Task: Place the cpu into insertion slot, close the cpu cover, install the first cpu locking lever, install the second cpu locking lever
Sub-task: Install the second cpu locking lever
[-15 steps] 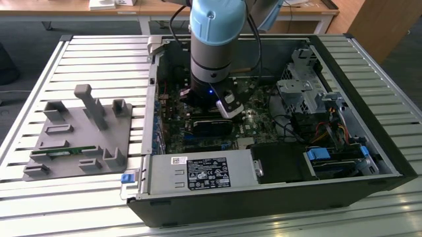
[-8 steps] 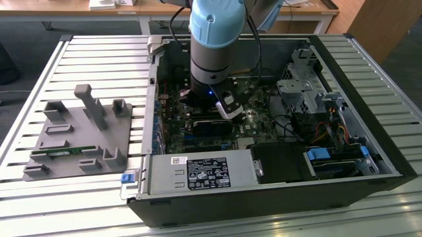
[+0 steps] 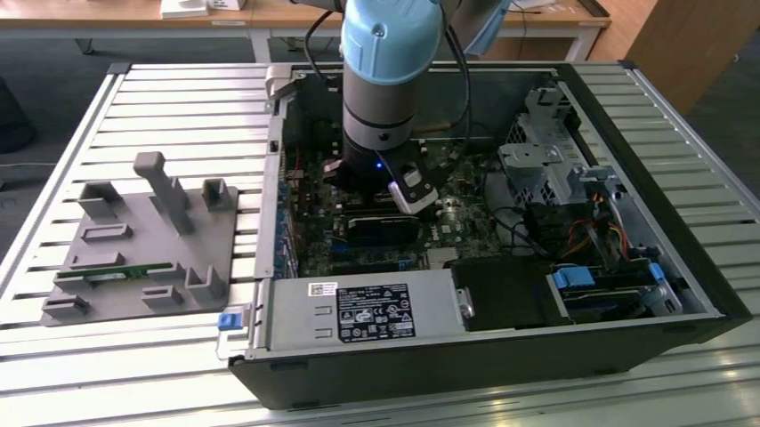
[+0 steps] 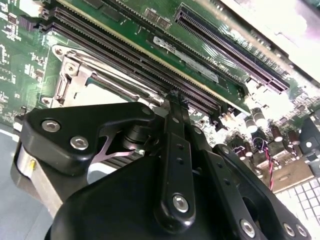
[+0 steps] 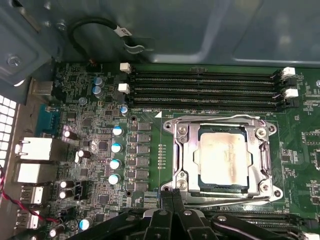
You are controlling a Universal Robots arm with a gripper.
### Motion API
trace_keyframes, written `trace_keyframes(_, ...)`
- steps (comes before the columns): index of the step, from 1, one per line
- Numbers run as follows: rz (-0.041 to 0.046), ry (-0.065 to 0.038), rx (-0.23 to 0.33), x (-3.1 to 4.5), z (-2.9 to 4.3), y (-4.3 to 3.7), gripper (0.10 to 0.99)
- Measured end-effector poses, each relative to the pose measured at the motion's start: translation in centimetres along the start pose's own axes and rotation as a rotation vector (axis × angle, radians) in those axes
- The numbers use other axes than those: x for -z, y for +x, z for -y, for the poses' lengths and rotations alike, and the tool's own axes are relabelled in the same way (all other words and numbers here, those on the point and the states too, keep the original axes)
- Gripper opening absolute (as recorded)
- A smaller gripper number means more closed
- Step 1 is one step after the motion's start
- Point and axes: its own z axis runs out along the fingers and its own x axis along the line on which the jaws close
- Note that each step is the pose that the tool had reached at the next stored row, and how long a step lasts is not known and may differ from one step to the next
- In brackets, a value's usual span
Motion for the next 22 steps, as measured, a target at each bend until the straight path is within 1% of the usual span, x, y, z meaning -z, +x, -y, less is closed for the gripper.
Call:
trace_keyframes(6,-0.0009,-0.001,0.000,0.53,-0.05,0.00,0.106)
trace_keyframes(9,-0.0010,-0.004,0.000,0.61,0.18,0.00,0.106)
trace_keyframes(13,-0.0009,-0.011,0.000,0.72,0.62,0.01,0.106)
trace_keyframes(16,-0.0009,-0.013,0.000,0.75,0.68,0.01,0.106)
trace_keyframes(18,-0.0009,-0.017,0.000,0.73,0.70,0.01,0.106)
trace_keyframes(22,-0.0002,-0.030,0.000,0.63,0.72,0.04,0.106)
